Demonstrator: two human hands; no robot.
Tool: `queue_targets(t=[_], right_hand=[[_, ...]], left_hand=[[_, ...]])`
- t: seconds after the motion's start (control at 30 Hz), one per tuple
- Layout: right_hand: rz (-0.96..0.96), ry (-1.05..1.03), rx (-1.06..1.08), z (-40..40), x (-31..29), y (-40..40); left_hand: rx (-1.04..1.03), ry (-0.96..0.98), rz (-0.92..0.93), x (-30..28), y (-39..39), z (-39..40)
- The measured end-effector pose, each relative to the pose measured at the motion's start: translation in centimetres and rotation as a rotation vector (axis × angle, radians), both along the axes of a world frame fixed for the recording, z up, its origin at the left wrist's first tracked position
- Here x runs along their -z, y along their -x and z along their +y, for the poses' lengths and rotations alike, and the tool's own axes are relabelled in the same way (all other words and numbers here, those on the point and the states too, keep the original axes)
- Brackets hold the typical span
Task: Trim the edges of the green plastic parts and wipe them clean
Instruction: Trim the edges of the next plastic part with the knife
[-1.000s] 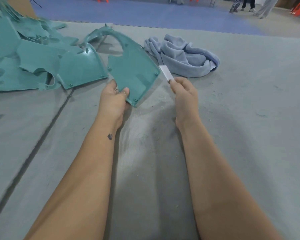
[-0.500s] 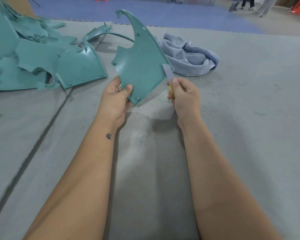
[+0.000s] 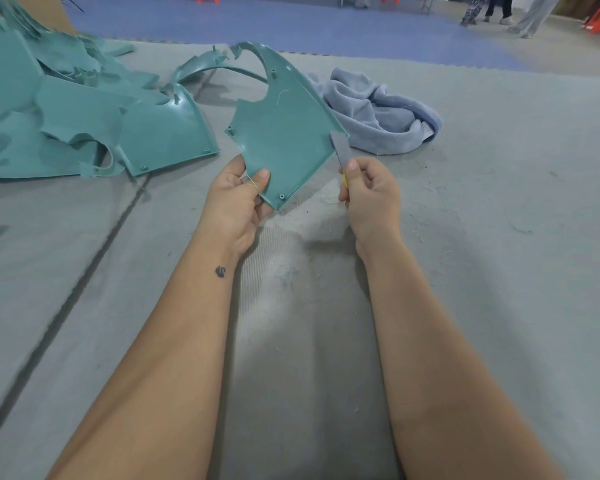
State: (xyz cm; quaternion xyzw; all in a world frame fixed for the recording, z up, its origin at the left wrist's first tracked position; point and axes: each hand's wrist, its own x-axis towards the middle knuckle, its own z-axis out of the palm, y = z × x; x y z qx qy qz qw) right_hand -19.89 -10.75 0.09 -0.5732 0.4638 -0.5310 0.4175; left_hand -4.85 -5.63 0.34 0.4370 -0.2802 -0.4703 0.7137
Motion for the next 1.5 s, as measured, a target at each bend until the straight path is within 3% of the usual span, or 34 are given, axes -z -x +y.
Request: queue_targets(t=[0.33,0.57,0.8,0.97,1.17,1.37,1.5], right_hand=[[-0.055,-0.019,-0.091,0.0,0.1,0.4],[0.233,0.05,-0.289,0.5,0.5,-0.2],[0.043,0.026,-0.169,0.0,0.5,0.1],[0.281,0.079,-0.372,0.3,0.9,-0.4],[0.142,0.059,-0.26,0.2,0.5,-0.3],[0.368,0.069,-0.445,0.8,0.5,-0.1],[0.357,0.037,-0.476,1.1,0.2,0.0]], left_hand=[[0.009,0.003,0.082,0.0,-0.2,0.1],[-0.016,0.034,0.133,-0.1,0.0,0.0],[0.011,-0.002,0.178,-0.1,0.1,0.0],[-0.013,0.043,0.3,-0.2,0.0,0.0],[0.011,0.046,0.354,0.0,-0.3,-0.2],[-0.018,0.077,0.421,0.2,-0.7,-0.3],[-0.031,0.086,0.412,0.2,-0.7,-0.3]])
